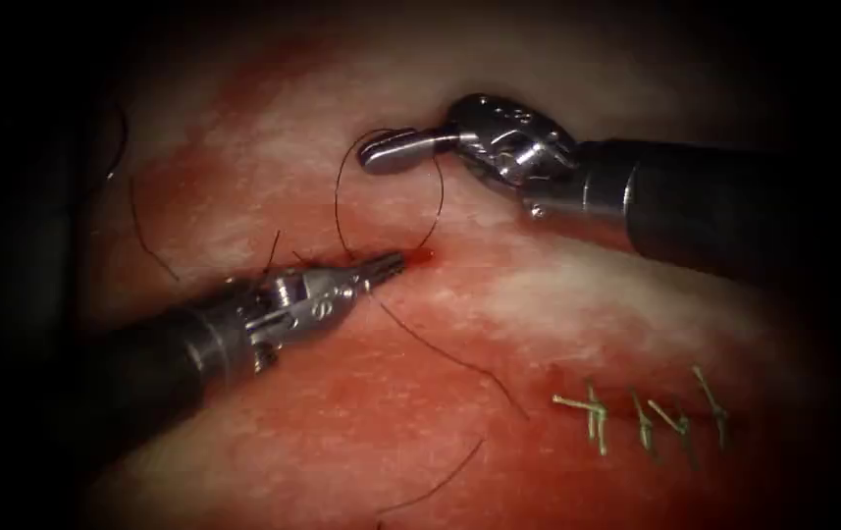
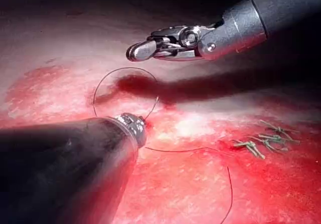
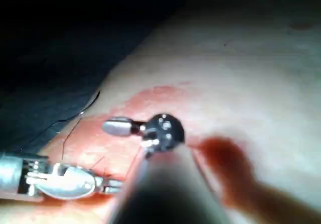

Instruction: Wound Closure

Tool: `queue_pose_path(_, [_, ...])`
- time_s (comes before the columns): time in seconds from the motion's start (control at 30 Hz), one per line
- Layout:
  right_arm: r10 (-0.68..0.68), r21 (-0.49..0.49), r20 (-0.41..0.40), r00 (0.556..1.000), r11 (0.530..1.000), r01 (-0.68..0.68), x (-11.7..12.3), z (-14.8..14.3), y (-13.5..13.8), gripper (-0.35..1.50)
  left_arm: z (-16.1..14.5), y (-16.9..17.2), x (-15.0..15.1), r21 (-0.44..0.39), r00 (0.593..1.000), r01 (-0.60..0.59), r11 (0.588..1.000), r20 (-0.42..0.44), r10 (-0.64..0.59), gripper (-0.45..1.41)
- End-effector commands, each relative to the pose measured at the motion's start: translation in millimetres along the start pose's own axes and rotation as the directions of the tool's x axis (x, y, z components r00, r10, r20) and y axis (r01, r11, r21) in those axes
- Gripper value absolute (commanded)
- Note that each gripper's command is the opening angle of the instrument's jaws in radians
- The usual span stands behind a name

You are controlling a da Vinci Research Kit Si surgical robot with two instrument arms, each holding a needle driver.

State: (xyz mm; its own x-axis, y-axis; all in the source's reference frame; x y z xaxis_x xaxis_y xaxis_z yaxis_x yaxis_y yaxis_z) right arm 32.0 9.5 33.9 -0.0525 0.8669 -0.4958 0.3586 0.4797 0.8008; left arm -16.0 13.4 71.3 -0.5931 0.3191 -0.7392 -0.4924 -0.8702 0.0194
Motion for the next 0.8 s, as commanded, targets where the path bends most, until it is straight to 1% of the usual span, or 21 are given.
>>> queue_pose_path(0.03, [-0.001,-0.007,0.013,1.000,1.000,0.001,-0.2,0.8,0.7,-0.21,0.8,-0.1,0.2,0.002,1.000,0.001,1.000,0.000,-0.001,-0.45])
queue_pose_path(0.13, [0.001,-0.029,0.044,0.999,1.000,0.000,-0.3,0.4,0.8,-0.18,0.7,0.1,0.3,0.003,1.000,0.001,1.000,0.001,-0.002,-0.45])
queue_pose_path(0.27, [0.001,-0.073,0.029,1.000,0.997,0.002,0.4,-1.4,0.8,-0.04,0.2,0.0,0.4,0.000,1.000,0.002,1.000,0.001,-0.002,-0.45])
queue_pose_path(0.37, [-0.019,-0.091,0.008,1.000,0.996,0.019,1.0,-3.2,0.4,-0.04,-0.1,-0.1,0.4,0.000,1.000,0.002,1.000,0.003,-0.002,-0.45])
queue_pose_path(0.47, [-0.049,-0.123,0.005,0.999,0.991,0.049,1.6,-5.0,0.0,-0.04,-0.5,0.0,0.4,0.000,1.000,0.001,1.000,0.004,-0.001,-0.45])
queue_pose_path(0.57, [-0.062,-0.153,0.007,0.998,0.986,0.062,1.7,-6.3,0.0,-0.09,-1.0,0.2,0.5,-0.001,1.000,0.001,1.000,0.005,-0.001,-0.45])
queue_pose_path(0.67, [-0.082,-0.180,0.007,0.997,0.980,0.081,1.3,-6.8,0.6,-0.14,-1.5,0.4,1.0,-0.002,1.000,0.002,1.000,0.005,-0.002,-0.45])
queue_pose_path(0.8, [-0.114,-0.215,0.049,0.992,0.969,0.122,-0.3,-7.0,2.3,-0.25,-2.5,0.9,2.1,-0.004,1.000,0.006,1.000,0.007,-0.006,-0.45])
